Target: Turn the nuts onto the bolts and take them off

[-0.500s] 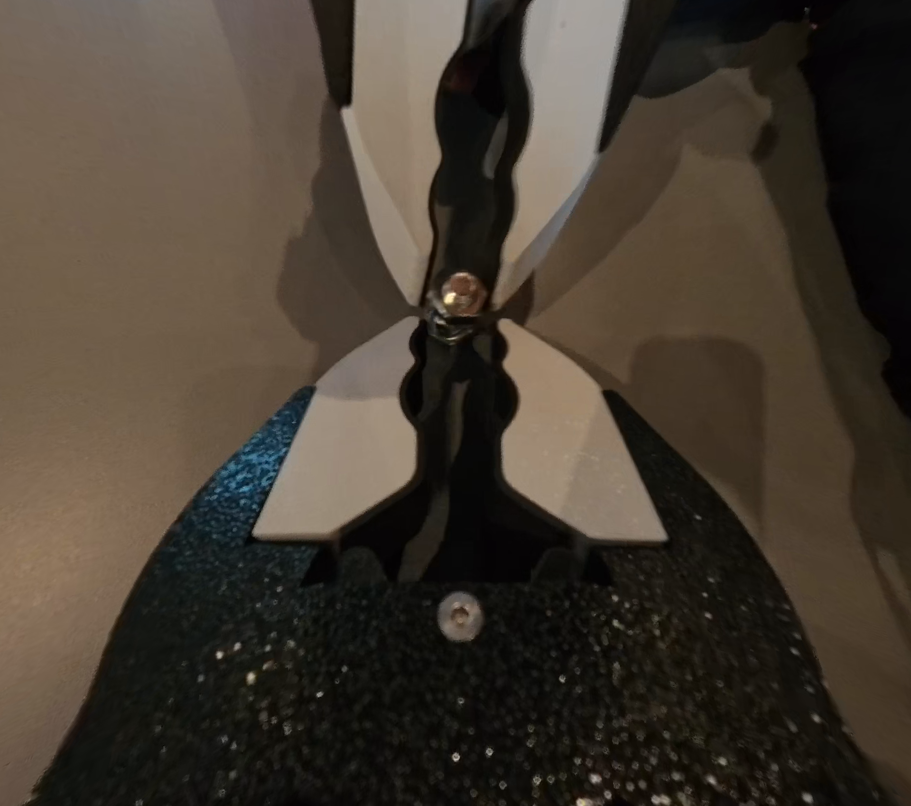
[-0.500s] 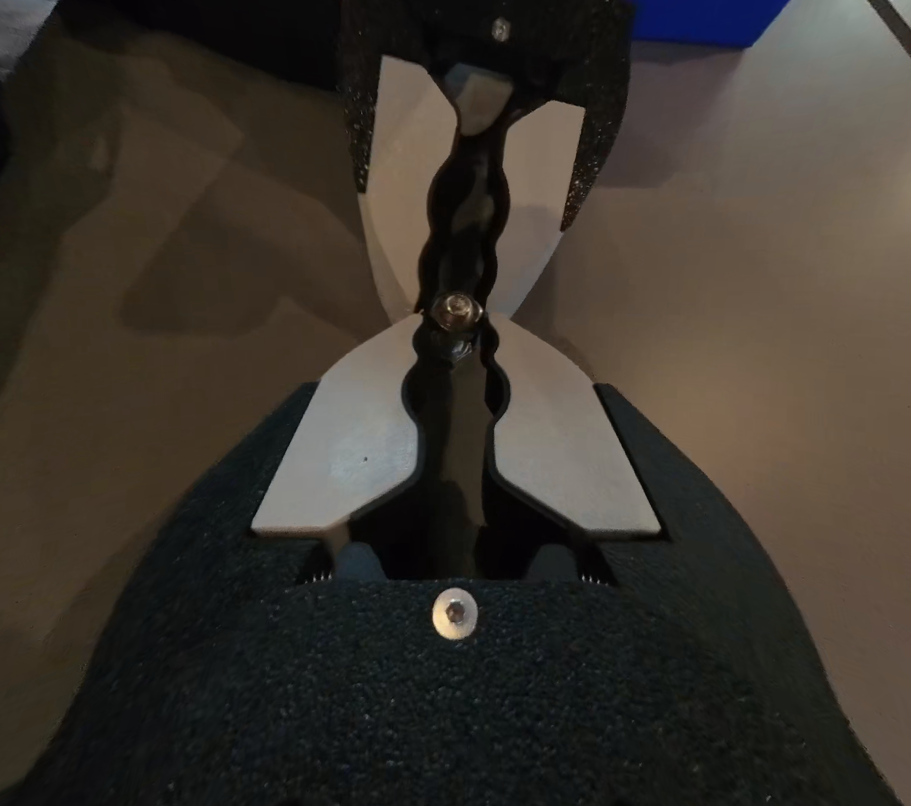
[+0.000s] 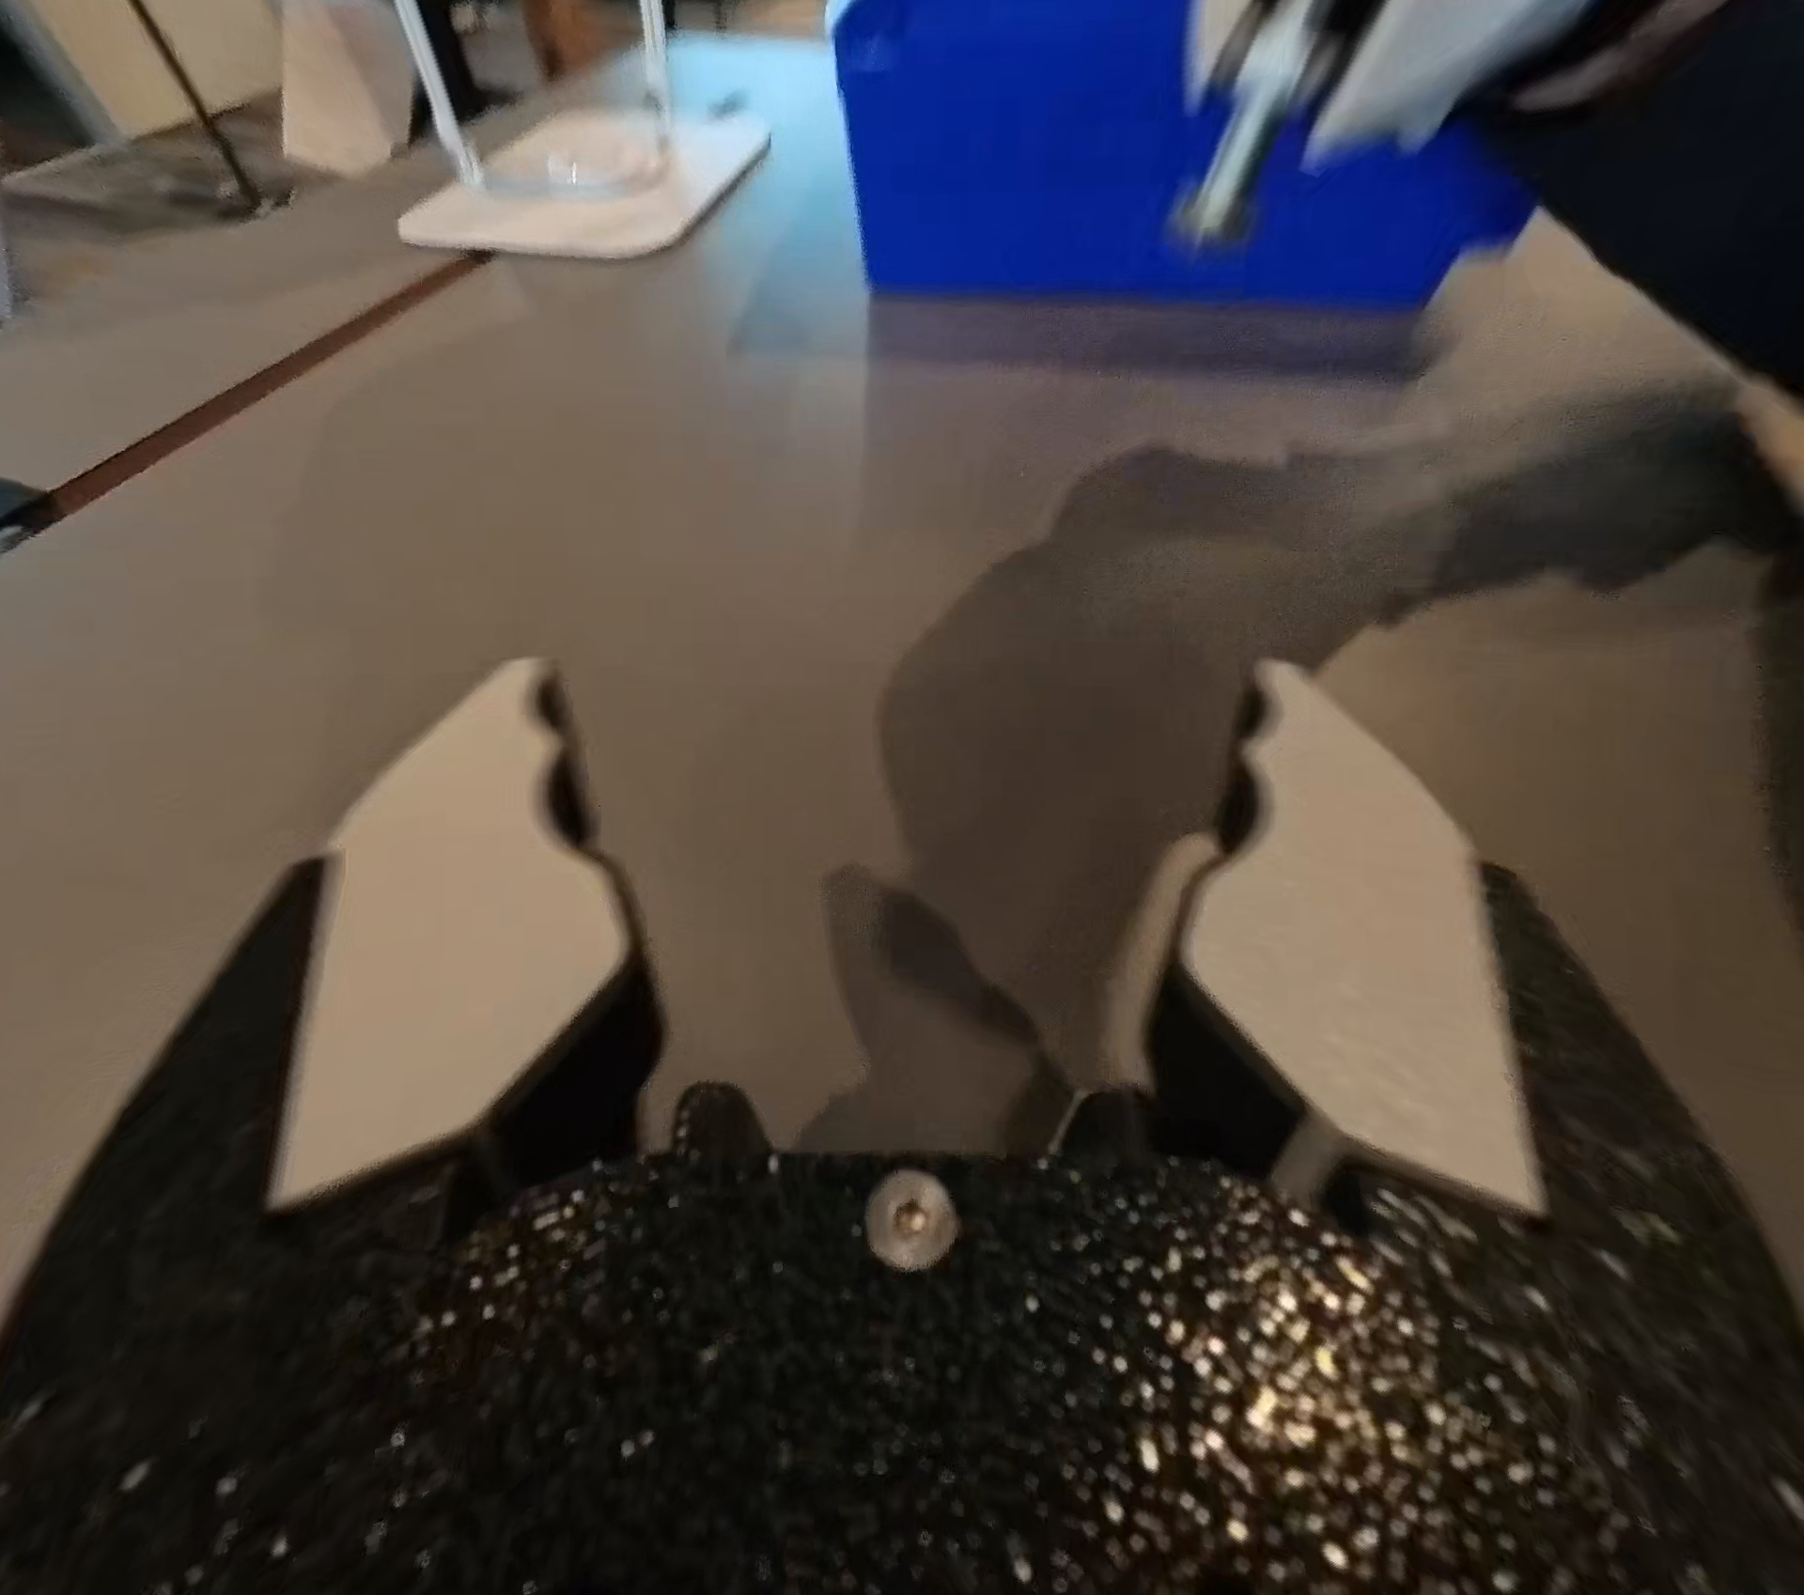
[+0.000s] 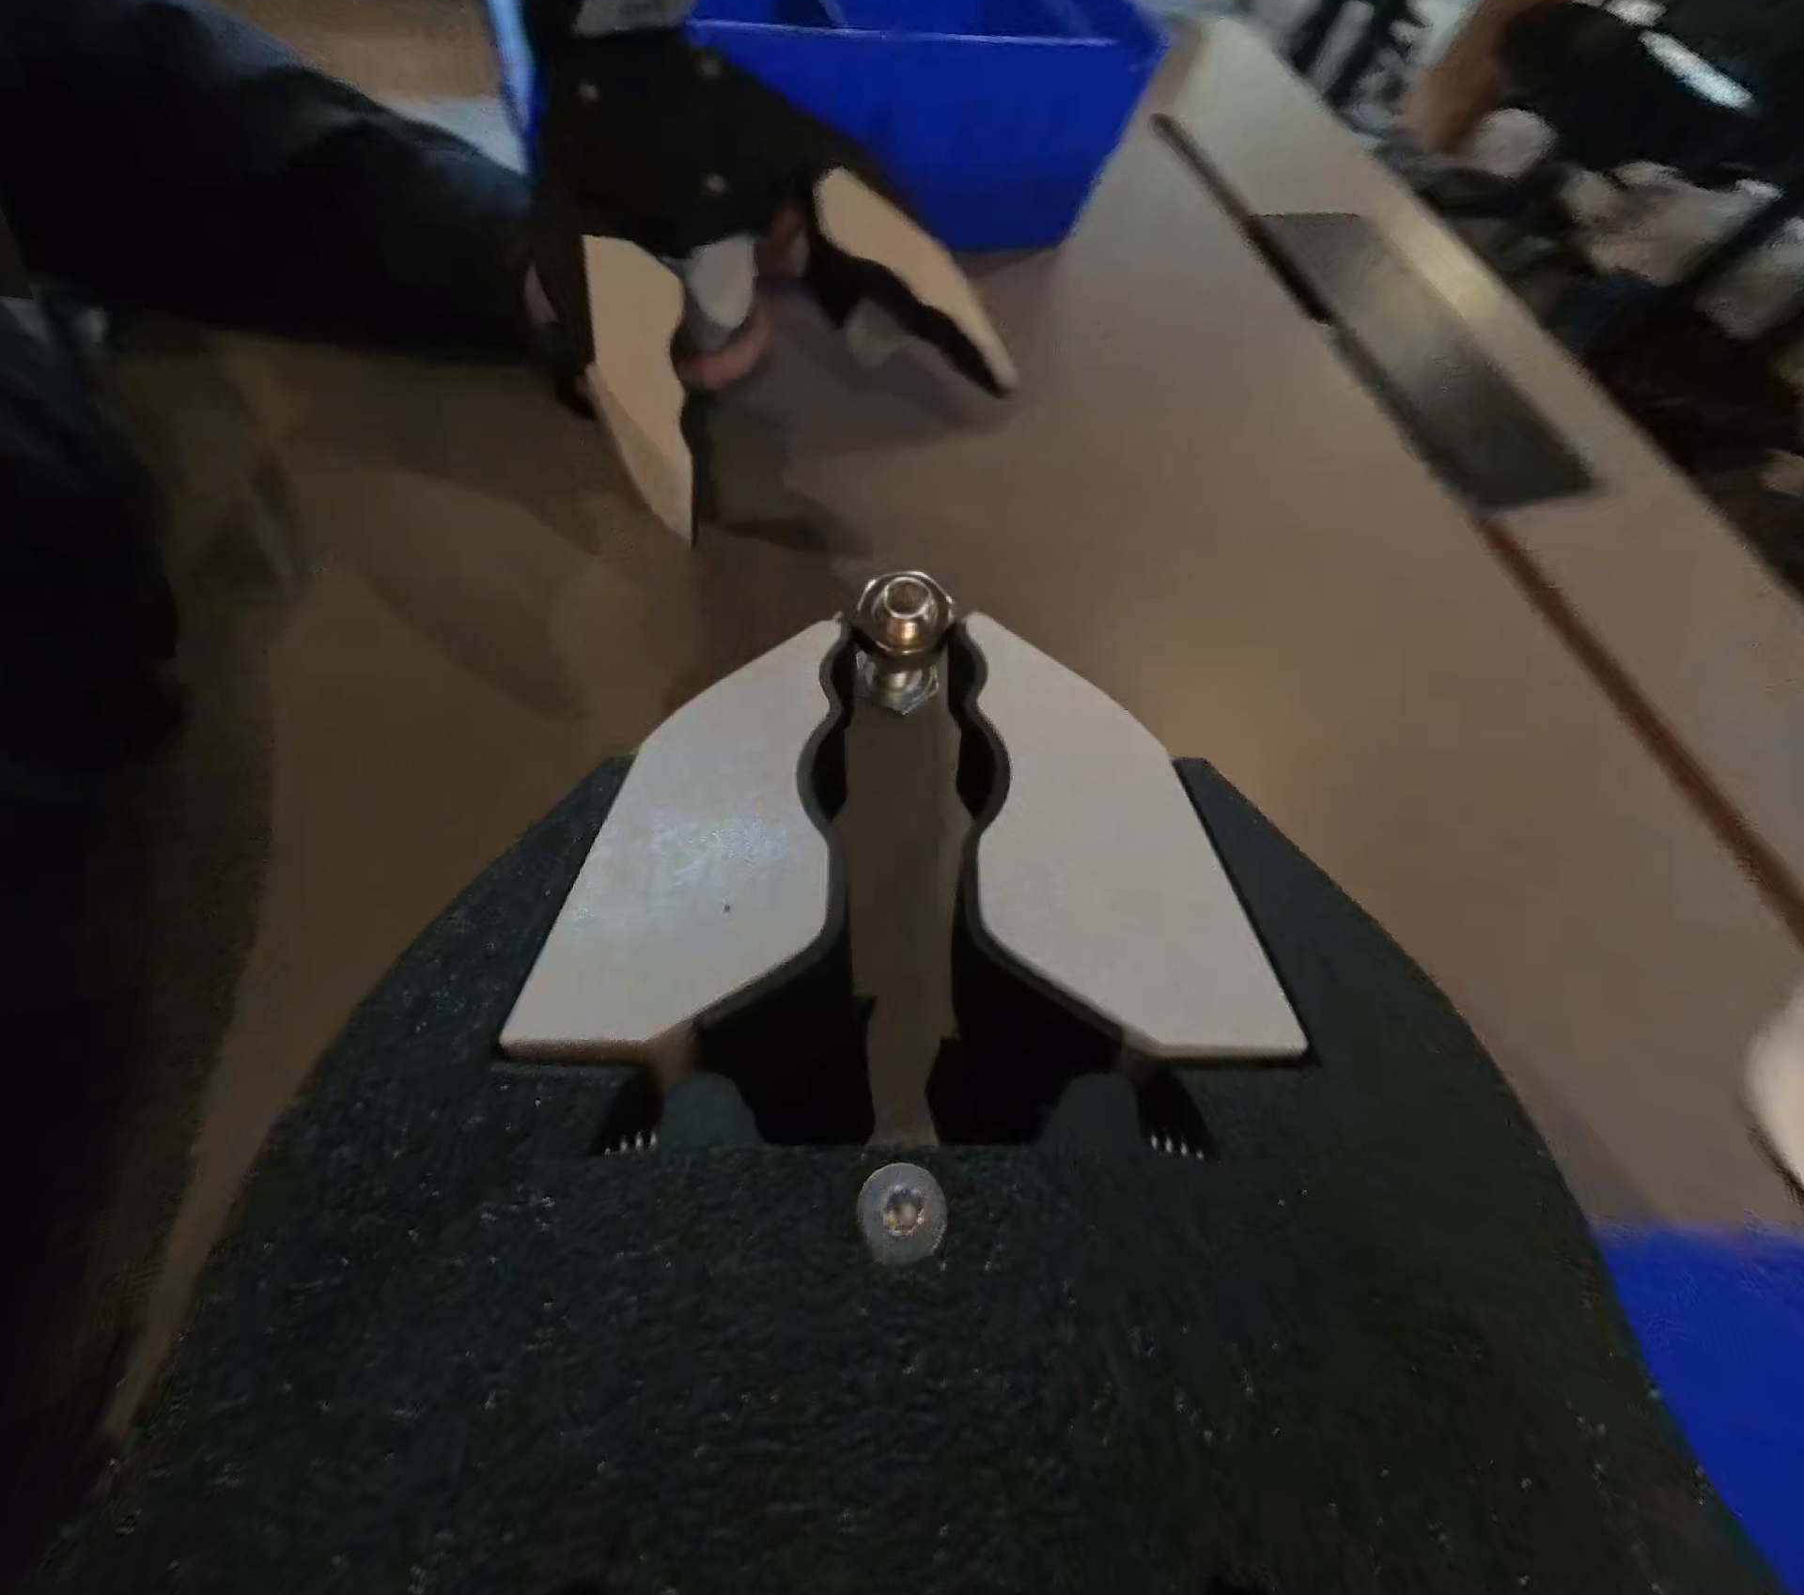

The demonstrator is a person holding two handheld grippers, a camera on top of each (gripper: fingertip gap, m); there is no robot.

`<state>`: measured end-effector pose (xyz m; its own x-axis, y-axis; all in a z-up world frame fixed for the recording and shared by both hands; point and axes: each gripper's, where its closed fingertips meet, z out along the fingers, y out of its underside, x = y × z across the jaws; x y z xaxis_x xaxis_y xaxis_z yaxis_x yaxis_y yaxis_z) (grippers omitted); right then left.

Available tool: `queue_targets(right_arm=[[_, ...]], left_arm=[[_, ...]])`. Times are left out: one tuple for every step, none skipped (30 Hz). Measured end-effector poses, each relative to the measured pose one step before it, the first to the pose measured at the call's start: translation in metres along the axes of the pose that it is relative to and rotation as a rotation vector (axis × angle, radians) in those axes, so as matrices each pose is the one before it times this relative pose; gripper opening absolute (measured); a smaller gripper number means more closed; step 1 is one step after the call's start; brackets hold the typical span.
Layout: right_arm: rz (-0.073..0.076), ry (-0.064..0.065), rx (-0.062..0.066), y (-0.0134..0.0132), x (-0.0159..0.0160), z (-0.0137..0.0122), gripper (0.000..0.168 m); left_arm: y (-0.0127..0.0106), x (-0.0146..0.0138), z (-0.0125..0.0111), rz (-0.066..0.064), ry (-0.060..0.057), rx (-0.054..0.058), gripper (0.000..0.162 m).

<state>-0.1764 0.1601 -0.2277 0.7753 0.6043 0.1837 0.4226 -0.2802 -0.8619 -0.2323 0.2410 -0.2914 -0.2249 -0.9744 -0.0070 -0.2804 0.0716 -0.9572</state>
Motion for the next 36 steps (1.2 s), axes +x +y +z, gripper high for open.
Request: queue_targets(right_arm=[[0.0018,0.0680,-0.0272,-0.00164,0.00863,-0.02674,0.018],[0.0213,0.0800,-0.0351,0.00291,0.01372,-0.02696,0.018],[0.0331,0.0749,-0.0479,0.00709,0.01676,-0.02495,0.018],[0.0331,0.0673,-0.0541,0.01109,0.01815,-0.02090,0.018],[0.0347,0.0547,-0.0623,0.01548,0.01967,-0.01635,0.018],[0.0313,0.0286,-0.0761,0.01956,0.01765,-0.00912,0.018],[0.0259,0.0308,-0.0735,0.02065,0.01725,-0.00442,0.018],[0.0136,0.0241,-0.0694,0.02100,0.01684,0.00201,0.018],[0.0158,0.0054,-0.0787,0.02044,0.01398,0.00743,0.018],[0.0233,-0.0080,-0.0811,0.02144,0.01078,0.00995,0.018],[0.0172,-0.0214,-0.0693,0.01436,0.00740,0.01262,0.018],[0.0078,-0.0240,-0.0574,0.01287,0.00512,0.01278,0.018],[-0.0003,-0.0216,-0.0566,0.00831,0.00475,0.01199,0.018],[0.0022,-0.0098,-0.0535,0.00786,0.00532,0.01100,0.018],[-0.0037,-0.0192,-0.0577,0.00744,0.00319,0.00956,0.018],[-0.0043,-0.0176,-0.0482,0.00510,0.00118,0.00813,0.018],[-0.0084,-0.0121,-0.0421,0.00370,0.00174,0.00666,0.018],[-0.0100,0.0020,-0.0337,0.00236,0.00270,0.00499,0.018],[-0.0130,0.0071,-0.0263,0.00149,0.00292,0.00401,0.019],[-0.0072,0.0039,-0.0106,-0.00097,0.00195,0.00272,0.018],[-0.0051,-0.0053,-0.0086,-0.00120,0.00031,0.00158,0.019],[-0.0029,-0.0025,-0.0127,-0.00087,0.00016,0.00133,0.019],[-0.0019,0.0023,-0.0092,-0.00133,0.00001,0.00136,0.019],[-0.0013,0.0033,-0.0055,-0.00153,-0.00036,0.00152,0.019],[-0.0032,-0.0025,0.0012,-0.00225,-0.00155,0.00099,0.024],[-0.0007,-0.0028,0.0132,-0.00331,-0.00181,-0.00074,0.028],[0.0074,0.0074,0.0154,-0.00278,-0.00036,-0.00340,0.030],[0.0117,0.0145,0.0242,-0.00338,0.00041,-0.00722,0.031],[0.0195,0.0258,0.0409,-0.00509,0.00122,-0.01136,0.030],[0.0248,0.0276,0.0615,-0.00845,-0.00029,-0.01530,0.031],[0.0309,0.0270,0.0843,-0.01261,-0.00296,-0.01833,0.029],[0.0318,0.0289,0.1037,-0.01683,-0.00572,-0.01964,0.027],[0.0243,0.0136,0.1183,-0.02039,-0.01123,-0.01902,0.026],[0.0152,-0.0122,0.1260,-0.02225,-0.01775,-0.01591,0.025],[0.0127,-0.0292,0.1211,-0.02240,-0.02225,-0.01077,0.024],[0.0074,-0.0419,0.1028,-0.01939,-0.02476,-0.00422,0.024]], left_arm=[[-0.00370,0.00117,-0.00268,-0.0252,0.0133,0.0303,0.110],[-0.00467,0.00130,-0.00302,-0.0245,0.0146,0.0367,0.088],[-0.00380,0.00112,-0.00275,-0.0260,0.0168,0.0323,0.065],[-0.00220,0.00036,-0.00204,-0.0257,0.0144,0.0222,0.047],[-0.00108,0.00117,-0.00137,-0.0181,0.0216,0.0141,0.029],[-0.00118,0.00273,-0.00113,-0.0099,0.0324,0.0113,0.003],[-0.00122,0.00011,-0.00075,-0.0090,0.0093,0.0106,0.000],[-0.00144,-0.00097,-0.00090,-0.0026,-0.0029,0.0118,0.000],[-0.00154,0.00084,-0.00084,0.0046,0.0077,0.0128,0.000],[-0.00109,-0.00008,-0.00047,0.0045,-0.0019,0.0090,0.000],[-0.00037,-0.00078,-0.00015,0.0033,-0.0083,0.0029,0.000],[0.00068,0.00007,0.00052,0.0016,-0.0012,-0.0047,0.000],[0.00122,0.00011,0.00086,-0.0009,0.0012,-0.0107,0.000],[0.00130,0.00032,0.00115,0.0002,0.0019,-0.0108,0.000],[0.00092,0.00053,0.00076,0.0043,0.0008,-0.0075,0.000],[0.00076,0.00080,0.00057,0.0074,0.0005,-0.0055,0.000],[0.00064,0.00102,0.00043,0.0087,0.0017,-0.0051,0.000],[0.00065,0.00119,0.00062,0.0084,0.0026,-0.0055,0.000],[0.00076,0.00094,0.00063,0.0070,0.0016,-0.0059,0.000],[0.00062,0.00052,0.00051,0.0054,-0.0005,-0.0050,0.000],[0.00058,0.00081,0.00046,0.0042,0.0026,-0.0048,0.000],[0.00075,0.00089,0.00065,0.0022,0.0053,-0.0060,0.000],[0.00075,0.00075,0.00058,0.0009,0.0050,-0.0061,0.000],[0.00048,0.00033,0.00054,0.0007,0.0021,-0.0047,0.000],[0.00047,0.00019,0.00037,0.0010,0.0005,-0.0035,0.000],[0.00027,0.00036,0.00028,0.0017,0.0008,-0.0025,0.000],[0.00020,0.00039,0.00020,0.0017,0.0015,-0.0018,0.000],[0.00021,0.00058,0.00019,0.0017,0.0030,-0.0018,0.000],[0.00020,0.00059,0.00031,0.0020,0.0029,-0.0019,0.000],[0.00023,0.00029,0.00030,0.0020,0.0006,-0.0021,0.000],[0.00037,0.00013,0.00033,0.0024,-0.0012,-0.0025,0.000],[0.00018,0.00018,0.00024,0.0031,-0.0015,-0.0024,0.000],[0.00023,0.00013,0.00032,0.0036,-0.0022,-0.0020,0.000],[0.00025,0.00039,0.00030,0.0048,-0.0013,-0.0021,0.000],[0.00033,0.00049,0.00025,0.0053,-0.0003,-0.0027,0.000],[0.00033,0.00057,0.00041,0.0050,0.0008,-0.0031,0.000]])
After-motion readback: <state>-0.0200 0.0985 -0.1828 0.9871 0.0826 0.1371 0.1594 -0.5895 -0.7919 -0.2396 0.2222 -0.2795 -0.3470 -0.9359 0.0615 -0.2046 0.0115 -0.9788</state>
